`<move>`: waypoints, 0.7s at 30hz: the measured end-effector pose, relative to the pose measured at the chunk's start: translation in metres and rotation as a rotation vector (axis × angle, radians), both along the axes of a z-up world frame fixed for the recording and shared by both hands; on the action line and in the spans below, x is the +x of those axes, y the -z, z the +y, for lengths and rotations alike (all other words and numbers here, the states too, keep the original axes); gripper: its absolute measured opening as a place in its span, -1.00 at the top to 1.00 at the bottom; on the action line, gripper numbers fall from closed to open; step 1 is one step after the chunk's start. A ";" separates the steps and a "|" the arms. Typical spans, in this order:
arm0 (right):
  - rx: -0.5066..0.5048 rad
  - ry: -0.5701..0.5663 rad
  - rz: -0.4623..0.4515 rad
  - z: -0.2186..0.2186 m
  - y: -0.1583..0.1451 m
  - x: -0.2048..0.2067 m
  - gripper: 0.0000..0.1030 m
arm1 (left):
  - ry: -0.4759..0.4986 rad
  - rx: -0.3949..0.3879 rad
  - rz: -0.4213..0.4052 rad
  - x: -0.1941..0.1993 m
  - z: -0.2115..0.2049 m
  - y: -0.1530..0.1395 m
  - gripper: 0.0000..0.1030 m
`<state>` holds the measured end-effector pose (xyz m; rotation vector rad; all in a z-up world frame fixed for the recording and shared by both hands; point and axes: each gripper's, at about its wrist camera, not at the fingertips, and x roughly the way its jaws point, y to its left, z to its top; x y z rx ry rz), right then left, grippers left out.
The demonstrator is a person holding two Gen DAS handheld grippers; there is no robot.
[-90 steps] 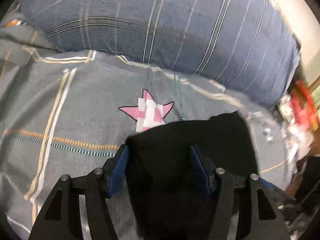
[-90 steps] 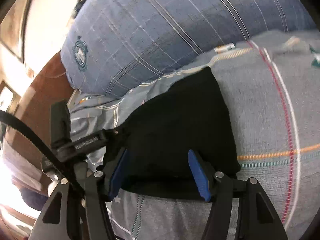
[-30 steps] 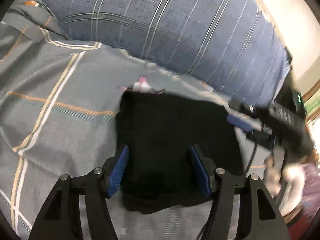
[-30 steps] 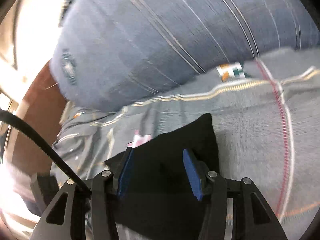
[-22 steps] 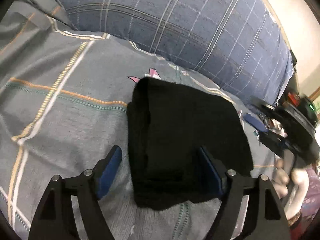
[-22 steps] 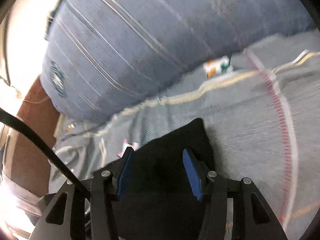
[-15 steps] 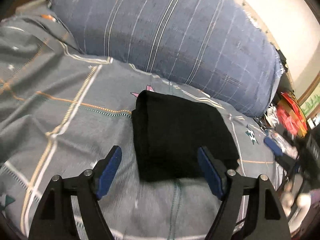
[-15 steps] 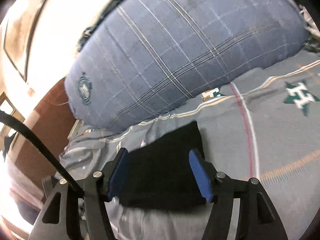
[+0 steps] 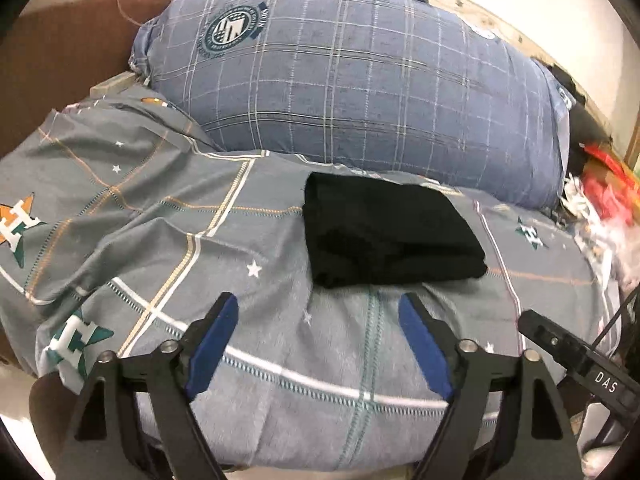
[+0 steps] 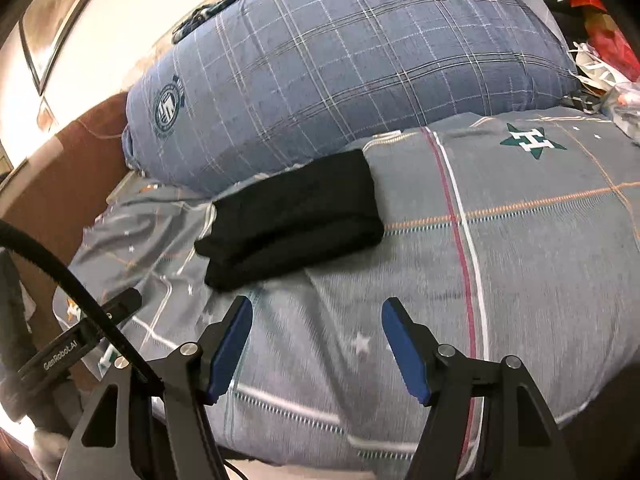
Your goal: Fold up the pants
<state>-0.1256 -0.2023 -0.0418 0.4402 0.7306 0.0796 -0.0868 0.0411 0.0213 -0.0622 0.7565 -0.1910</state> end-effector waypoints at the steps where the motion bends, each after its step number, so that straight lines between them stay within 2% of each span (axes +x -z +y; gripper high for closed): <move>1: -0.007 -0.006 -0.001 0.003 0.000 -0.003 -0.41 | 0.007 0.009 -0.001 -0.004 -0.004 0.000 -0.63; 6: -0.052 0.000 -0.024 0.008 -0.007 -0.011 -0.45 | 0.051 0.055 -0.014 -0.018 -0.021 -0.002 -0.63; 13: -0.044 0.021 -0.018 0.004 -0.008 -0.013 -0.49 | 0.060 0.103 -0.059 -0.032 -0.030 -0.011 -0.64; 21: -0.046 0.013 0.010 0.008 0.000 -0.011 -0.51 | 0.062 0.100 -0.012 -0.029 -0.032 -0.002 -0.64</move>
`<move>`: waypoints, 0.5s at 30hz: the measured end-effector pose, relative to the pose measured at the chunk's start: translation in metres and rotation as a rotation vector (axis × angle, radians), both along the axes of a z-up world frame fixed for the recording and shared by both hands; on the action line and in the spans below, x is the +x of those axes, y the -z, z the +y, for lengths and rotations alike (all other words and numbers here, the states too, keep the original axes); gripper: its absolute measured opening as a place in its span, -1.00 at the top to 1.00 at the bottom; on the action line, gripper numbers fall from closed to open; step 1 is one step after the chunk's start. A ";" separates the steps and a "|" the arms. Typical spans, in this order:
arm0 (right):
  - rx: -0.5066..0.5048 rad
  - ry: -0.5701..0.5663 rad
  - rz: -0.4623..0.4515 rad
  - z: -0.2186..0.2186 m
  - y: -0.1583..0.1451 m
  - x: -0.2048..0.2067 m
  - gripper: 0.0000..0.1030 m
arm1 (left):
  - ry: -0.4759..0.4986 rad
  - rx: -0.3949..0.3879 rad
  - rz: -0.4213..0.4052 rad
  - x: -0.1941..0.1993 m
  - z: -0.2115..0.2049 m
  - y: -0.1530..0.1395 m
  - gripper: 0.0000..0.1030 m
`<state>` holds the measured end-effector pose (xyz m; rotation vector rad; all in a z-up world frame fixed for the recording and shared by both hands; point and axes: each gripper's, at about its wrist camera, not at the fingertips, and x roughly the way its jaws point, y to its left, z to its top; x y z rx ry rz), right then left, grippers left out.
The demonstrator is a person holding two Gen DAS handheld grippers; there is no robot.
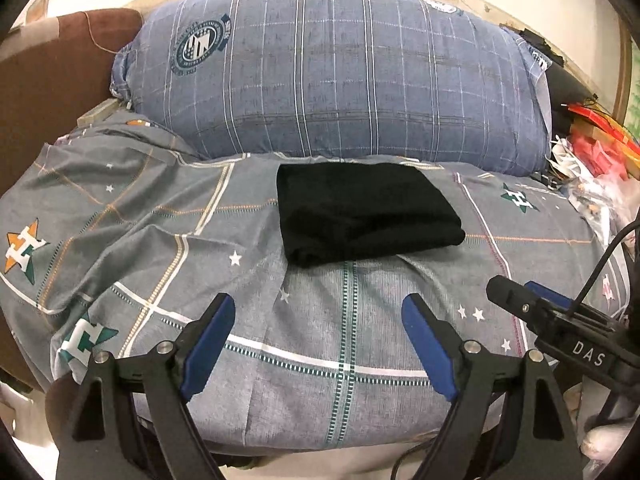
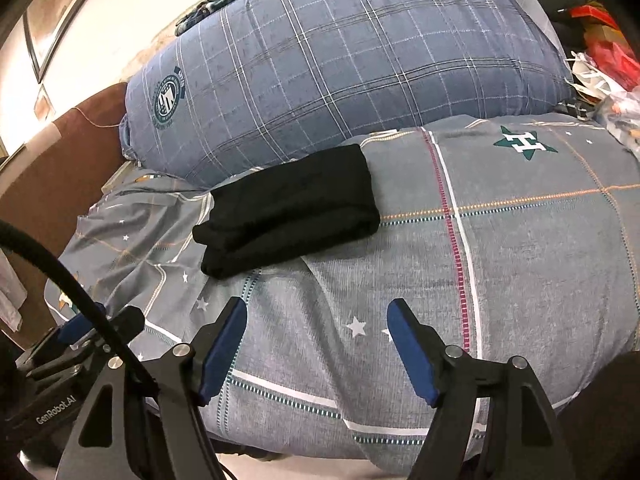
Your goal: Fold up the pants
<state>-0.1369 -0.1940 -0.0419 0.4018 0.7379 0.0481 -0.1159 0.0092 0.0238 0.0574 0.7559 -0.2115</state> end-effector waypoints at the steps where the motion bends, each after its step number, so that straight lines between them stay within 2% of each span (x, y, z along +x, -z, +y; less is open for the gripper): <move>1: -0.001 -0.001 0.001 0.001 0.000 0.000 -0.51 | -0.001 0.000 0.003 0.000 0.000 0.001 -0.64; 15: 0.005 -0.008 0.032 0.003 0.009 0.005 -0.54 | -0.004 0.002 0.033 0.001 -0.002 0.010 -0.64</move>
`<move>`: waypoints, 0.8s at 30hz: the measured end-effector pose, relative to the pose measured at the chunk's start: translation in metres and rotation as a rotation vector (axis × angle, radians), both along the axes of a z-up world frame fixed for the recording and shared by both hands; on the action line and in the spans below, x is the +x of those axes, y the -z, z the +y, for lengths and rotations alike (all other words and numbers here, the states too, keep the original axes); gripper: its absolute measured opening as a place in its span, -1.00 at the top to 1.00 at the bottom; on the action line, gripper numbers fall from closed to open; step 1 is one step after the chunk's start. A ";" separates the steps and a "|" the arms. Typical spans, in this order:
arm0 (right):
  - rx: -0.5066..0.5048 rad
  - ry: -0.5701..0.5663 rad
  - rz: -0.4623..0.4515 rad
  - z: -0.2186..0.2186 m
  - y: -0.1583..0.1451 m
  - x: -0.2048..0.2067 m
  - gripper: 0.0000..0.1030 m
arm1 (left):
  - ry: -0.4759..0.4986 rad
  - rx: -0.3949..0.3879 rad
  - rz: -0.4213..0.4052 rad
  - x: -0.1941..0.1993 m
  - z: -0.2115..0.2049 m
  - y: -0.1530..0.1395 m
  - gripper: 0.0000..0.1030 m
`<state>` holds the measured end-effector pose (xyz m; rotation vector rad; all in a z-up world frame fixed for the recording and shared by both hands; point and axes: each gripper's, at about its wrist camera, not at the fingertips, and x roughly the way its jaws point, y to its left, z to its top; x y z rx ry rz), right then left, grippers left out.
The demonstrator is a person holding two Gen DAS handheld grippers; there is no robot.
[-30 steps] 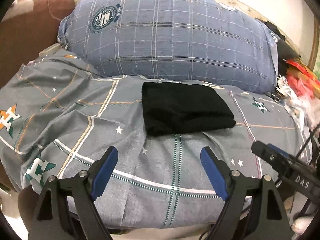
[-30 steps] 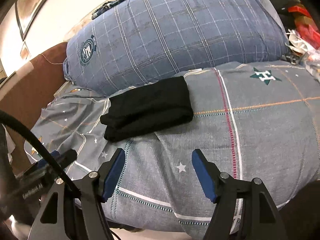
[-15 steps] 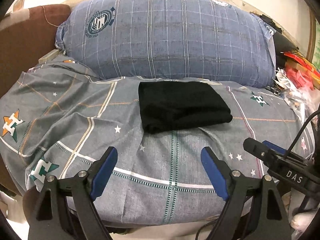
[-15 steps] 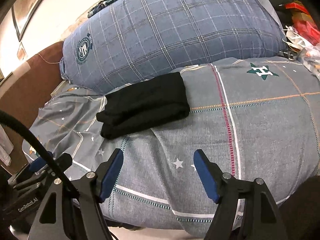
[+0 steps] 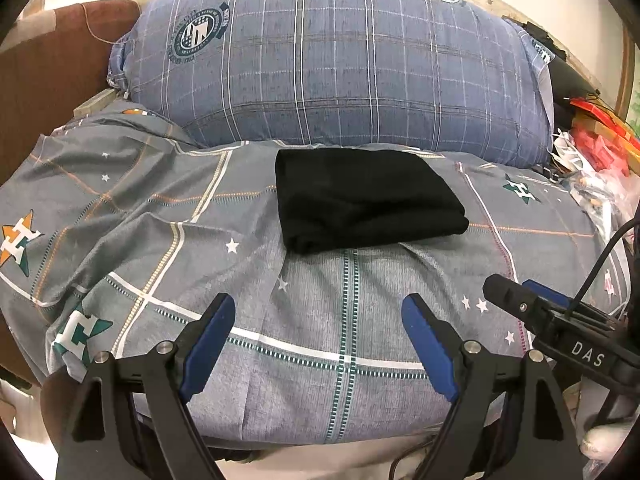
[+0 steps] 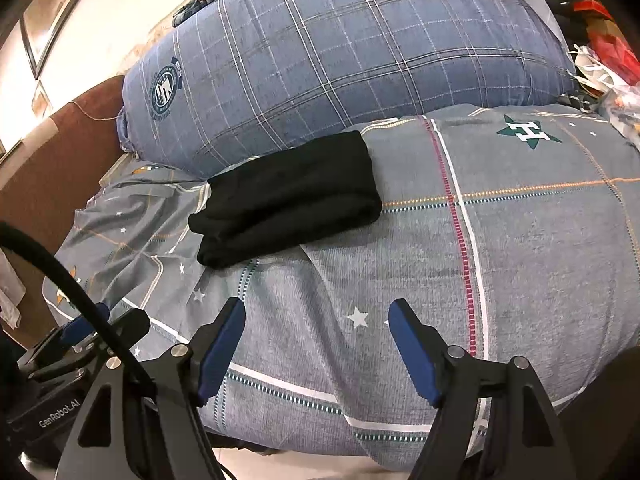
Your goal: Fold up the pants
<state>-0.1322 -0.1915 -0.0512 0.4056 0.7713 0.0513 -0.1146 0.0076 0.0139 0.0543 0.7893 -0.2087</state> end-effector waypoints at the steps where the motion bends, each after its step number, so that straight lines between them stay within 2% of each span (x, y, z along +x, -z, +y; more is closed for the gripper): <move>1: 0.000 -0.001 0.002 0.000 0.001 0.000 -0.54 | 0.000 -0.002 0.008 0.001 0.001 0.002 -0.64; 6: 0.009 -0.008 0.026 0.000 0.010 0.005 -0.55 | -0.001 -0.049 0.077 0.013 0.008 0.016 -0.64; 9: 0.034 -0.005 0.039 -0.006 0.015 0.011 -0.55 | -0.004 -0.111 0.128 0.026 0.019 0.023 -0.64; 13: 0.078 0.014 0.042 -0.024 0.014 0.023 -0.55 | -0.001 -0.239 0.202 0.059 0.037 0.027 -0.64; 18: 0.148 0.015 0.042 -0.056 0.005 0.063 -0.56 | 0.004 -0.358 0.280 0.117 0.050 0.032 -0.64; 24: 0.235 -0.003 0.073 -0.084 0.009 0.140 -0.57 | 0.028 -0.395 0.350 0.193 0.046 0.054 -0.64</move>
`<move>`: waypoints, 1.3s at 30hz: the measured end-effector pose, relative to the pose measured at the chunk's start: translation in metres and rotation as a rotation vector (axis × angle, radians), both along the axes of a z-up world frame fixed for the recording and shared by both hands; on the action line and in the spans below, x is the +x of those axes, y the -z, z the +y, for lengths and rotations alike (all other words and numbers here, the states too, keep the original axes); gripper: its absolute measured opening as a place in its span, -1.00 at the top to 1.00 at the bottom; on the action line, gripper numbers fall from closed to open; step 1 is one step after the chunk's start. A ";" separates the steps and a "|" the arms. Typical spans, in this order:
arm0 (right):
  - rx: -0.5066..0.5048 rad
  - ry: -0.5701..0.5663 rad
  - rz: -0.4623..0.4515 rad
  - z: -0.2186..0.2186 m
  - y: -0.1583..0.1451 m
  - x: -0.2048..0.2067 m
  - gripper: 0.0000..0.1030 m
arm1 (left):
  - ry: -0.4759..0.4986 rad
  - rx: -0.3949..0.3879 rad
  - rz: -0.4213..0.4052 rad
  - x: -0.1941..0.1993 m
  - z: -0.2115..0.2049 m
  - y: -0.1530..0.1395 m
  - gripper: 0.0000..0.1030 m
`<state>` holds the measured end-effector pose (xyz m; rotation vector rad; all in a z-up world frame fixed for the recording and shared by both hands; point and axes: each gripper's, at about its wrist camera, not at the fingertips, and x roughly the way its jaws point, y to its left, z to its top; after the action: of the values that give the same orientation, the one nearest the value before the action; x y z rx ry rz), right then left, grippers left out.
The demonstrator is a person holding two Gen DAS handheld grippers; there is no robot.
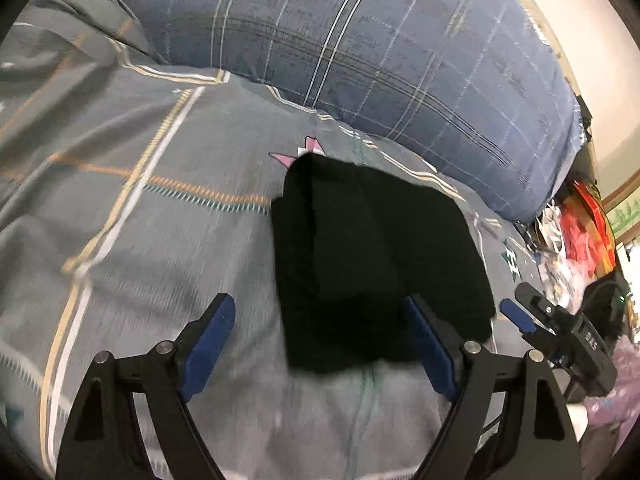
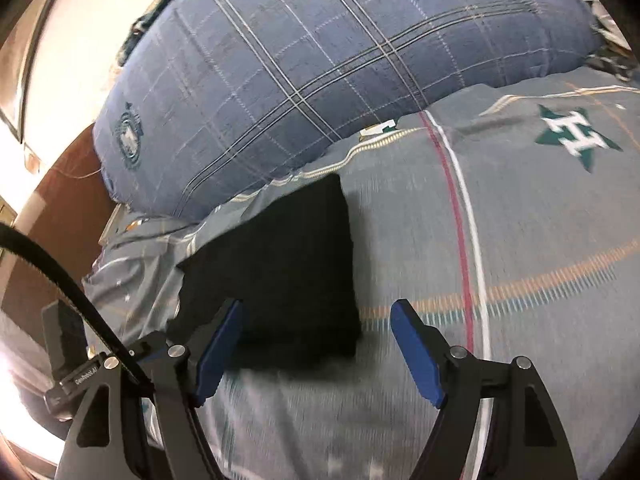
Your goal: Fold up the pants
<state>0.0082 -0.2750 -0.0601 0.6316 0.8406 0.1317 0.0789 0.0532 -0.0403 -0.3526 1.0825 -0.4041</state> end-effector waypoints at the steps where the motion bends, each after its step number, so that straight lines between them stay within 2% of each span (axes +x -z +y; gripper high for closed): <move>1: 0.013 -0.008 0.013 -0.002 0.004 0.012 -0.57 | 0.004 -0.016 0.016 0.008 0.000 0.005 -0.64; 5: 0.103 -0.043 0.064 -0.011 0.027 0.056 -0.57 | 0.057 -0.083 0.074 0.034 -0.008 0.024 -0.64; 7: 0.146 -0.074 0.088 -0.009 0.040 0.073 -0.57 | 0.099 -0.063 0.038 0.037 -0.019 0.026 -0.69; 10: 0.225 -0.114 0.063 -0.004 0.047 0.086 -0.58 | 0.144 -0.026 0.011 0.038 -0.035 0.027 -0.82; 11: 0.264 -0.136 0.072 -0.001 0.050 0.090 -0.59 | 0.147 -0.004 0.006 0.037 -0.039 0.025 -0.81; 12: 0.261 -0.135 0.070 0.003 0.049 0.089 -0.59 | 0.150 0.000 0.007 0.037 -0.041 0.024 -0.59; 13: 0.266 -0.148 0.074 0.007 0.047 0.088 -0.50 | 0.144 -0.008 0.010 0.035 -0.040 0.020 -0.46; 14: 0.282 -0.165 0.076 0.011 0.045 0.085 -0.29 | 0.132 -0.007 0.005 0.032 -0.039 0.016 -0.31; 15: 0.267 -0.164 0.066 0.013 0.038 0.079 -0.19 | 0.128 -0.012 -0.005 0.027 -0.037 0.011 -0.19; 17: 0.255 -0.169 0.044 0.015 0.024 0.071 0.35 | 0.118 -0.019 -0.014 0.019 -0.033 0.002 -0.11; 18: 0.284 -0.175 0.026 0.013 0.017 0.066 0.42 | 0.117 -0.035 -0.020 0.015 -0.032 -0.004 -0.11; 20: 0.303 -0.176 -0.007 0.012 0.002 0.059 0.42 | 0.119 -0.070 -0.038 0.010 -0.030 -0.019 -0.11; 23: 0.295 -0.186 -0.061 0.014 -0.022 0.050 0.41 | 0.121 -0.065 -0.063 0.011 -0.037 -0.036 -0.11; 27: 0.289 -0.170 -0.112 0.005 -0.042 0.043 0.42 | 0.123 -0.084 -0.061 0.023 -0.050 -0.043 -0.11; 34: 0.300 -0.071 -0.109 -0.030 -0.031 0.044 0.42 | 0.153 -0.035 -0.042 0.051 -0.095 -0.038 -0.11; 39: 0.303 0.009 -0.060 -0.063 -0.003 0.039 0.41 | 0.176 0.036 0.003 0.068 -0.126 -0.008 -0.11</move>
<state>0.0472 -0.3376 -0.0576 0.9110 0.7661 0.2716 0.1467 -0.0731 -0.0326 -0.2267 1.1265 -0.5396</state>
